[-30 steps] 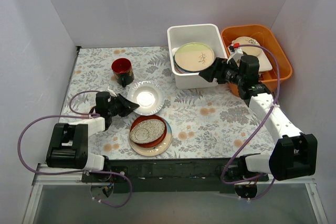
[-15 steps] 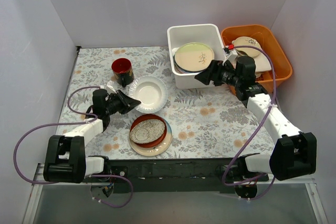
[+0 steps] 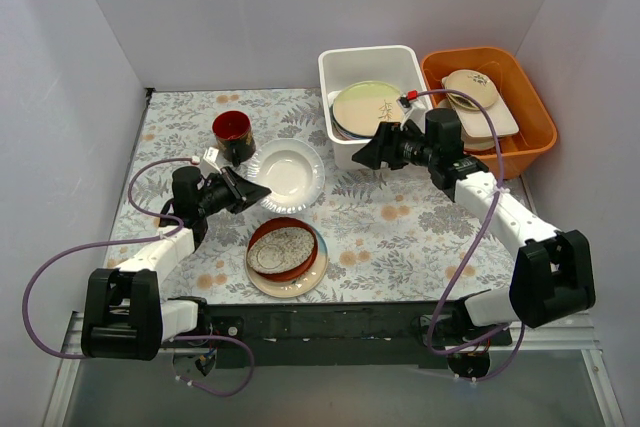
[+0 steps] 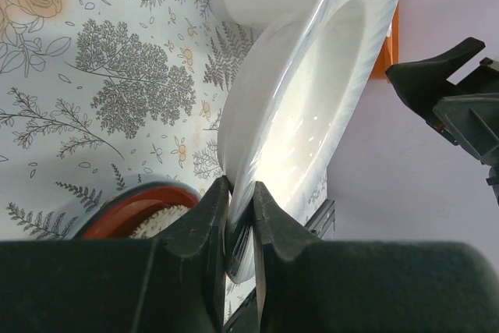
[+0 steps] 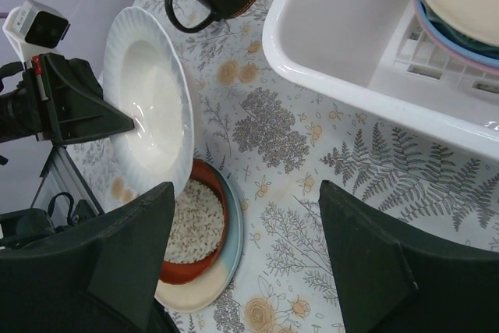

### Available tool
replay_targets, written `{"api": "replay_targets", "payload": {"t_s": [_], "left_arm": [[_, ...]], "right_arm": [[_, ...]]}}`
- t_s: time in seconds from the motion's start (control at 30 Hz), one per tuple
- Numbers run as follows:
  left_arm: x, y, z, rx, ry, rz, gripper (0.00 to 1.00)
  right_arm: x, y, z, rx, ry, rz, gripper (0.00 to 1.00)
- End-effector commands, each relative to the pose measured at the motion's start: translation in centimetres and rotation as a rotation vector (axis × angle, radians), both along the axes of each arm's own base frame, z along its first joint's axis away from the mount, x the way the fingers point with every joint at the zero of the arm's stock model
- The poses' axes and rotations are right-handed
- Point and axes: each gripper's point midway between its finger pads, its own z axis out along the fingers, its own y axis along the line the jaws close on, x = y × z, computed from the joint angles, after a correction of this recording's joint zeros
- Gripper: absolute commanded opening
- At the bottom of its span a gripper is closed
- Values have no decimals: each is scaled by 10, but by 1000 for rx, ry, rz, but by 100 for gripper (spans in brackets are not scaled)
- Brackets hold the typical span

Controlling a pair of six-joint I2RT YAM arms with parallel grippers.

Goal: Place the plates into the plastic bin on the countertop
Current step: Pick up the plate at the center of the board.

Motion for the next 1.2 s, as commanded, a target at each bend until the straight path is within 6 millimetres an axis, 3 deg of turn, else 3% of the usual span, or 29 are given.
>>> {"api": "replay_targets", "payload": {"t_s": [0.0,0.93,1.1,1.17], "left_arm": [[1,-10,49,-39,-158,-80,0],[-15,-33,60,-57,-183,-194,0],[-17,-37,61,-57,-184,-204,0],[-17,-37,60,-55,-184,-201,0]], "right_arm": [[3,19,19,14,-53,50,82],[-14,86,-12,19,32,181,79],[-16,95,-18,15,48,199,74],[-16,97,-19,16,55,203,63]]}}
